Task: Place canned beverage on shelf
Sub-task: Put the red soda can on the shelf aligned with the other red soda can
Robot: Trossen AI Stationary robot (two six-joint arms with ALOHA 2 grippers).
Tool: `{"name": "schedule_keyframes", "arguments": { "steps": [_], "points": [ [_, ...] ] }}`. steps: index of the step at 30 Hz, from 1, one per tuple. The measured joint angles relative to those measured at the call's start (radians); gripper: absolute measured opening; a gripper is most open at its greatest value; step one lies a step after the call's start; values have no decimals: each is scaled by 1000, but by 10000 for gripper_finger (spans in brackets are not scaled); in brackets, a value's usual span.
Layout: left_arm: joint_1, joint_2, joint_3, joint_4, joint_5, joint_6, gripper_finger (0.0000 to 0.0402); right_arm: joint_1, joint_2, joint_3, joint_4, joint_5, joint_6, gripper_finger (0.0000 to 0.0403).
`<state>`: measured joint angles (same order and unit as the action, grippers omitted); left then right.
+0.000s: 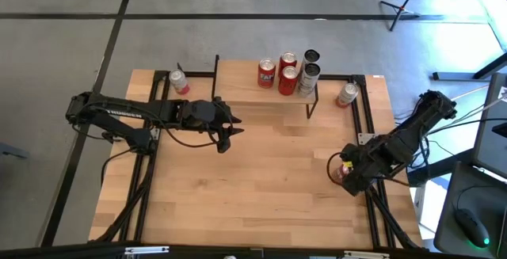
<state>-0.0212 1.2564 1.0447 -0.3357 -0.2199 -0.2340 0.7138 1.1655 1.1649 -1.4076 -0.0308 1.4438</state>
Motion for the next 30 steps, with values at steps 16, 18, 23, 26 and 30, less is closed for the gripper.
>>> {"name": "schedule_keyframes", "arguments": {
  "steps": [16,18,23,26,30],
  "points": [
    [1,0,0,0,0,8,142,-1,0,-256,90,54,179,351],
    [1,0,0,0,0,8,142,-1,0,-286,112,80,179,351],
    [1,0,0,0,0,6,142,-1,0,-355,185,84,173,350],
    [1,0,0,0,0,-9,142,-1,1,-377,225,86,149,328],
    [1,0,0,4,-3,-23,142,-1,0,-372,227,103,111,272]
  ]
}}
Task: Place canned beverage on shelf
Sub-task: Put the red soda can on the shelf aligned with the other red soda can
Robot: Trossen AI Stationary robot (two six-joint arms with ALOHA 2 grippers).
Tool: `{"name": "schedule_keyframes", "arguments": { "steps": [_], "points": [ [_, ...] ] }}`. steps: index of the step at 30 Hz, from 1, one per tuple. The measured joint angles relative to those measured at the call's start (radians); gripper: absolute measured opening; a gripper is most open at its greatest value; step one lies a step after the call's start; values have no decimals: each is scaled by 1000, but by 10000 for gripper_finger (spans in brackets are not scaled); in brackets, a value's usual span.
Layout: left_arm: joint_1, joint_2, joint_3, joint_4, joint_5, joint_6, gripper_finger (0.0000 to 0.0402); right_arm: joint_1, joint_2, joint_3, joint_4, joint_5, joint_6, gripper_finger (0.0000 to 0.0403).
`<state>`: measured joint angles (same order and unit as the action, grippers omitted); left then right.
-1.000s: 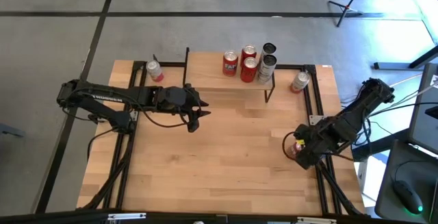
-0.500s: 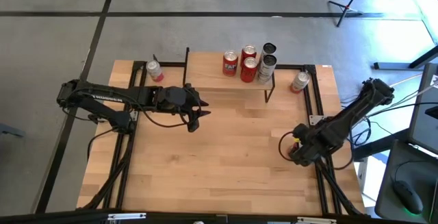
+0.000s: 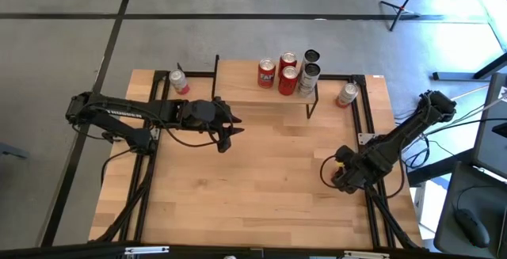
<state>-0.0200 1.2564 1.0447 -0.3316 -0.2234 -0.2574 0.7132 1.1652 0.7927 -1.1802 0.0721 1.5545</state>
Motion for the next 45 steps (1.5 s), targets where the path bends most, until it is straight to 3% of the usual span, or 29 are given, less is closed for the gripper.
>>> {"name": "schedule_keyframes", "arguments": {
  "steps": [5,13,18,23,30,37,45],
  "points": [
    [0,0,0,3,1,-1,142,0,1,74,-38,68,-96,272],
    [0,-9,3,-2,94,-13,142,-7,1,296,36,333,-418,272],
    [5,-27,58,-5,106,21,142,-128,30,453,112,433,-634,272],
    [39,-26,98,7,119,75,142,-285,130,615,220,430,-908,272],
    [100,-26,100,34,178,111,142,-464,331,831,326,288,-1186,272],
    [108,-19,100,-8,261,164,142,-538,474,1006,341,269,-1281,272],
    [108,-20,100,-51,286,232,142,-550,518,1060,363,278,-1282,272]
  ]
}}
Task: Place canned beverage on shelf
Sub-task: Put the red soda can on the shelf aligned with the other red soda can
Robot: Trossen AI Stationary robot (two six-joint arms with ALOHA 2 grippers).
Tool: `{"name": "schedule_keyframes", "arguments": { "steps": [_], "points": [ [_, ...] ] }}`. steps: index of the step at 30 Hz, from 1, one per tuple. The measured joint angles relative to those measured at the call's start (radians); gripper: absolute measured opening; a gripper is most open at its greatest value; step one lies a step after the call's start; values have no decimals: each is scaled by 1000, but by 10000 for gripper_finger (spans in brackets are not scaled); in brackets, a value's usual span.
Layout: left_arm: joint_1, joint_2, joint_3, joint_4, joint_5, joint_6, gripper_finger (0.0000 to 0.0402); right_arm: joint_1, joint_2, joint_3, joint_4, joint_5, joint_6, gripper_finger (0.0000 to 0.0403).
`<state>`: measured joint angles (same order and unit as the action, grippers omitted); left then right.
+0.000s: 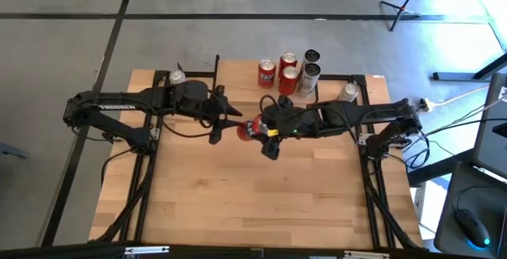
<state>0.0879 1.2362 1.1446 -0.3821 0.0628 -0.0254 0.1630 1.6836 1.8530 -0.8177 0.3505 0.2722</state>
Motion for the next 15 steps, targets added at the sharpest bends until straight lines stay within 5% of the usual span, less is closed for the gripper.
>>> {"name": "schedule_keyframes", "arguments": {
  "steps": [15],
  "points": [
    [8,3,1,5,3,36,142,-25,0,4,103,23,-7,272]
  ]
}}
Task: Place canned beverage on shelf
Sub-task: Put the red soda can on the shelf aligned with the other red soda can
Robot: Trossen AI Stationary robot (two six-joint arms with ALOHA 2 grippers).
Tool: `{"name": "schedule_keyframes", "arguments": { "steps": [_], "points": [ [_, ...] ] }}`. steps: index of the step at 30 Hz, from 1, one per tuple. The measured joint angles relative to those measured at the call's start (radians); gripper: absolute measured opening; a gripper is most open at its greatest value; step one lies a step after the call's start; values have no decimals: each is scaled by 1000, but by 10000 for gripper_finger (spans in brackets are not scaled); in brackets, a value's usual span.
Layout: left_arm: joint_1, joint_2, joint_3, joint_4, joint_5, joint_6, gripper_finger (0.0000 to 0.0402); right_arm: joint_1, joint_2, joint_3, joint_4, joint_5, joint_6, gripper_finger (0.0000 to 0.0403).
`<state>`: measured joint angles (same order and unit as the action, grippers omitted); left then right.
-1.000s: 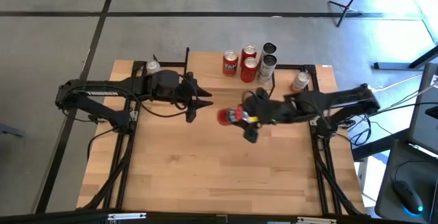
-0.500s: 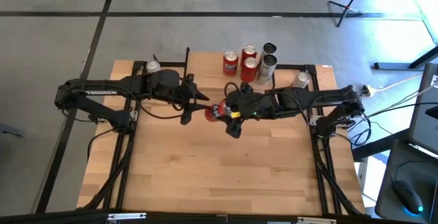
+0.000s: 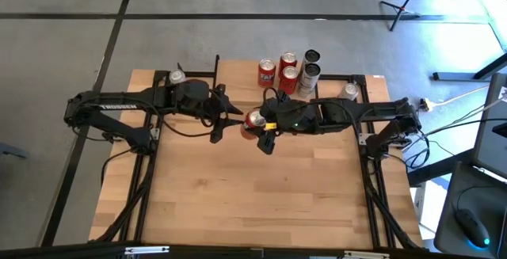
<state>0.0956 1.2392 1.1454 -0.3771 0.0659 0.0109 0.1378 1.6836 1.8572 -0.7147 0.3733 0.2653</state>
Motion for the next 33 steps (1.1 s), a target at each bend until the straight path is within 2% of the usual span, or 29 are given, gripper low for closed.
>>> {"name": "schedule_keyframes", "arguments": {
  "steps": [4,7,10,14,18,20,23,33],
  "points": [
    [0,1,0,0,-10,19,142,-1,0,0,6,19,-10,272],
    [-1,-19,0,-19,-67,54,142,-15,0,2,-4,24,-11,272],
    [3,-65,9,-123,-114,71,142,-41,-3,5,-21,68,-25,272],
    [20,-166,21,-252,-153,78,142,-85,-6,6,-51,55,-81,272],
    [33,-252,21,-355,-149,60,142,-159,-5,5,-92,-60,-157,272],
    [34,-286,21,-372,-153,34,142,-202,-5,5,-120,-133,-211,272],
    [34,-324,21,-381,-157,-4,142,-264,-3,3,-135,-189,-320,272],
    [34,-339,21,-374,-161,-244,142,-452,43,3,-142,-471,-614,272]
  ]
}}
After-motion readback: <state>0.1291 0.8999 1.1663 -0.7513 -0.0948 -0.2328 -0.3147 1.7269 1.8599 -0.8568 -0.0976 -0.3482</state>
